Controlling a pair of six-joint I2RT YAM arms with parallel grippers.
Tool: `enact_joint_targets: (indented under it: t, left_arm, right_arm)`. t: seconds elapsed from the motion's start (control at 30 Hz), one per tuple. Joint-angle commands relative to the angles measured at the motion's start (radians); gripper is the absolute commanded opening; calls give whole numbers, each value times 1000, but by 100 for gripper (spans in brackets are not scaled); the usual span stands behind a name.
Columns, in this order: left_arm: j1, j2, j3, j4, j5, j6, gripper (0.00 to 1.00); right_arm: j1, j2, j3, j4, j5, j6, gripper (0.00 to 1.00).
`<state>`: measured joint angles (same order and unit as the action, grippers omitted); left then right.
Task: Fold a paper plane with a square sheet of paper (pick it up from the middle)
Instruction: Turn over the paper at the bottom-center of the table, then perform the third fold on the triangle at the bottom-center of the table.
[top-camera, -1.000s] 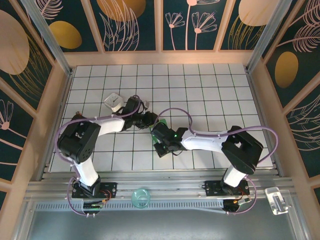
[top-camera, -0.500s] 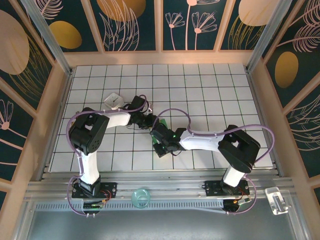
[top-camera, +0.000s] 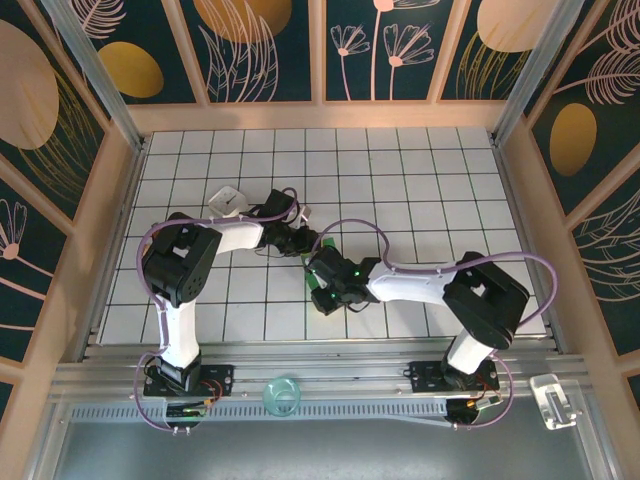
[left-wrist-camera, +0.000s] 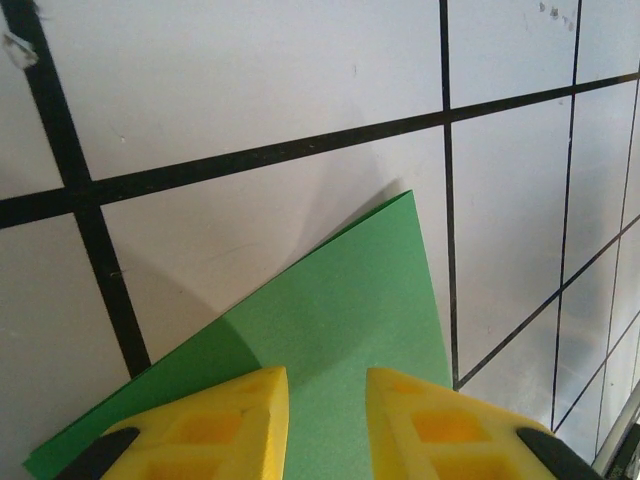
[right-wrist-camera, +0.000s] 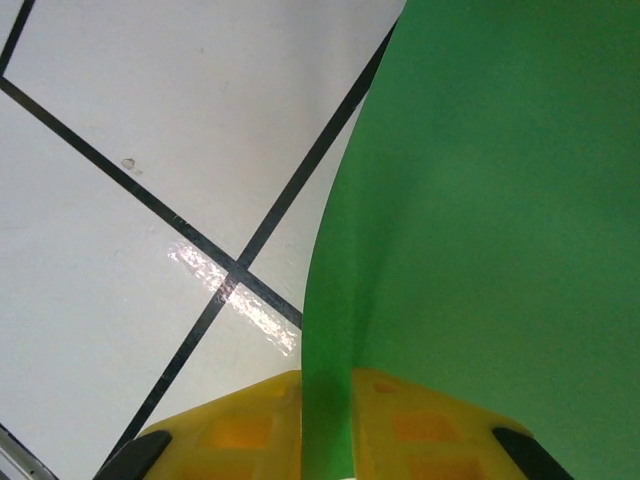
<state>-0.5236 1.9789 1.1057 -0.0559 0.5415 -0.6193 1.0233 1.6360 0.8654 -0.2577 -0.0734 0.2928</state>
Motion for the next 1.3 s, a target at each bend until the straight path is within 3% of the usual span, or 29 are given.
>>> enact_joint_targets:
  t: [0.0,1.03,1.27]
  left_arm:
    - [-9,63,-15,-67,-25,30,28]
    - [-7,97,10,-93,-28,56,26]
    - [-8,99,9,-94,-25,64,24]
  right_arm:
    - [-12,-36,-24,34,-15,-32,19]
    - [-56,-124,-137,146,-60,-105,24]
    - [-55,-125,-128,149,-57,-112,16]
